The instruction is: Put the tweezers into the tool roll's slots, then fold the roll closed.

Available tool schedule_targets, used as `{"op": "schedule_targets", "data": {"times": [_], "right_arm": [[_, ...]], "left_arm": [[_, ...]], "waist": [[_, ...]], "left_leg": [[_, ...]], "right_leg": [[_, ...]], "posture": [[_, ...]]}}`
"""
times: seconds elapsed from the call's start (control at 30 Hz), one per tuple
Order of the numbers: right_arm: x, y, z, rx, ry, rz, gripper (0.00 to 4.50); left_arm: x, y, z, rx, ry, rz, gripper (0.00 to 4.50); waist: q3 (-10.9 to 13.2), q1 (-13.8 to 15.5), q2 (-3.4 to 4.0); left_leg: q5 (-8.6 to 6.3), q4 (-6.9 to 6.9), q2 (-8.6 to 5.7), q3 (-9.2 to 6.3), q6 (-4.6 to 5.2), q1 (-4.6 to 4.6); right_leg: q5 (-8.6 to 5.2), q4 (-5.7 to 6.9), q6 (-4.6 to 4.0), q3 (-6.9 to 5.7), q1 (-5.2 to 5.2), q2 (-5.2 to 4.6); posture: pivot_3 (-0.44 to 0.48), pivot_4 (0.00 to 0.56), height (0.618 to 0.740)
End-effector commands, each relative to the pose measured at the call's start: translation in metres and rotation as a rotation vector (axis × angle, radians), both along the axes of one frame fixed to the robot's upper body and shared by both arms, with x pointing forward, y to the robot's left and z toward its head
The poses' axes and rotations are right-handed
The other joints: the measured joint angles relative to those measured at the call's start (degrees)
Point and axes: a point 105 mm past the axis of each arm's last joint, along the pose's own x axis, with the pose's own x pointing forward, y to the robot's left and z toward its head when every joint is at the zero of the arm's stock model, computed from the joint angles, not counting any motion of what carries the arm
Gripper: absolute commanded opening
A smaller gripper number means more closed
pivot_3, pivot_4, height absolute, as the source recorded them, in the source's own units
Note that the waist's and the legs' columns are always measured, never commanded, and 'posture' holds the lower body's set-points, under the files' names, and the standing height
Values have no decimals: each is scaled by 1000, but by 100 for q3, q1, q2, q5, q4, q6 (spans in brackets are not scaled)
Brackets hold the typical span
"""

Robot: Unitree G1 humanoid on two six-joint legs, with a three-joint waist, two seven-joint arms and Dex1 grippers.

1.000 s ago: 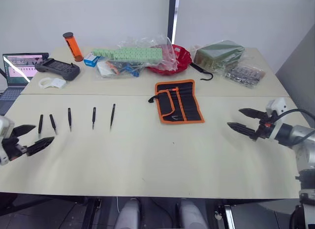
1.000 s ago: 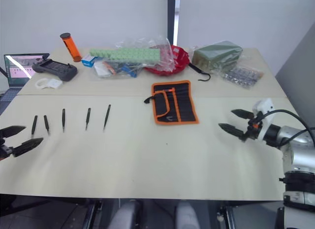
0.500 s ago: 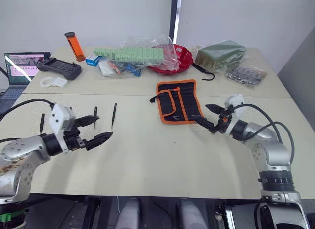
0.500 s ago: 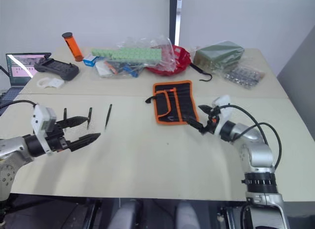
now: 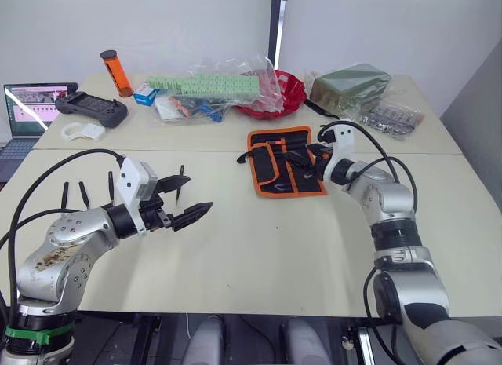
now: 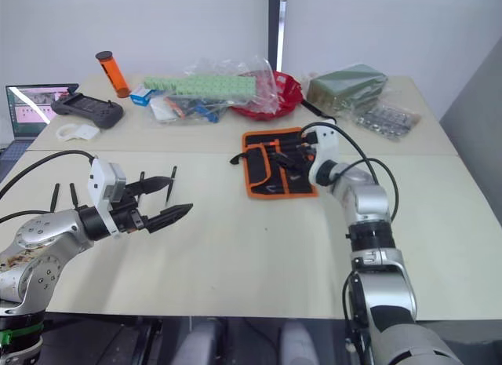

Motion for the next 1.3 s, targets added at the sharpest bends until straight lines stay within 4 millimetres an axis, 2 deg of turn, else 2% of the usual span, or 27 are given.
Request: {"op": "schedule_targets", "data": {"times": [0.03, 0.13, 0.23, 0.37, 0.5, 0.6, 0.73, 0.8, 0.93, 0.97, 1.13, 1.3], "right_arm": [[1, 22, -2, 64, 90, 24, 4467], [-5, 35, -10, 106, 165, 43, 4467], [-13, 40, -15, 103, 197, 42, 4467], [-26, 49, -17, 163, 240, 64, 4467], [-26, 56, -14, 251, 261, 45, 4467], [-18, 53, -12, 292, 263, -4, 3632], [-8, 49, -19, 302, 292, -69, 2316], [-4, 49, -25, 311, 315, -100, 1509], [-5, 59, -21, 346, 309, -69, 160], [-7, 63, -20, 347, 303, -50, 32], [-18, 84, -18, 294, 292, 66, 32], [-38, 104, -15, 246, 307, 231, 32]], "left_arm": [[-1, 2, 3, 24, -47, 29, 4500], [-1, 5, 2, 21, -53, 54, 4500], [-2, 6, 2, 10, -58, 67, 4500], [-5, 7, 0, 6, -59, 76, 4500], [-5, 5, -2, 4, -58, 79, 4500], [-3, 5, -2, 2, -63, 81, 4500], [-2, 4, -2, 3, -65, 83, 4500], [-2, 3, -2, 4, -64, 83, 4500], [-2, 5, -3, 9, -63, 86, 4500], [-2, 6, -3, 10, -63, 88, 4500], [-2, 9, -3, 19, -61, 93, 4500], [0, 13, -5, 57, -60, 92, 4500]], "waist": [[0, -15, 0], [0, -13, 1], [0, 13, 1], [0, 17, 1], [0, 1, 0], [0, 0, 1], [0, -2, 1], [0, -4, 0], [0, -9, 1], [0, -10, 0], [0, -37, 1], [0, -87, 1]], "left_leg": [[0, 0, 0, 0, 0, 3], [0, -1, 4, 0, 0, 1], [0, -1, 1, 1, 0, -3], [0, 2, 0, -1, 0, -9], [0, 0, 2, -1, 0, -5], [0, -1, 3, -1, 0, -5], [0, -1, 2, 0, 0, -5], [0, -1, 2, 0, 0, -6], [0, -2, 2, 0, 0, -9], [0, -2, 2, 0, 0, -9], [0, -5, 3, 0, 0, -8], [0, -12, 4, 0, 0, -15]], "right_leg": [[0, 0, 0, 0, 1, 1], [0, 3, -1, 1, -3, 4], [0, 2, 0, 2, -4, 1], [0, 0, 0, 2, -6, 1], [0, 2, 0, 3, -8, 4], [0, 3, 0, 3, -9, 4], [0, 3, 0, 3, -10, 4], [0, 2, 0, 4, -10, 4], [0, 2, 0, 4, -13, 4], [0, 2, 0, 5, -14, 4], [0, 3, 0, 5, -17, 6], [0, 3, 0, 5, -30, 6]], "posture": [[0, 150, 740], [0, 150, 740], [0, 150, 740], [0, 150, 740], [0, 150, 740], [0, 150, 740], [0, 150, 740], [0, 150, 740], [0, 150, 740], [0, 150, 740], [0, 150, 740], [0, 150, 740]]}}
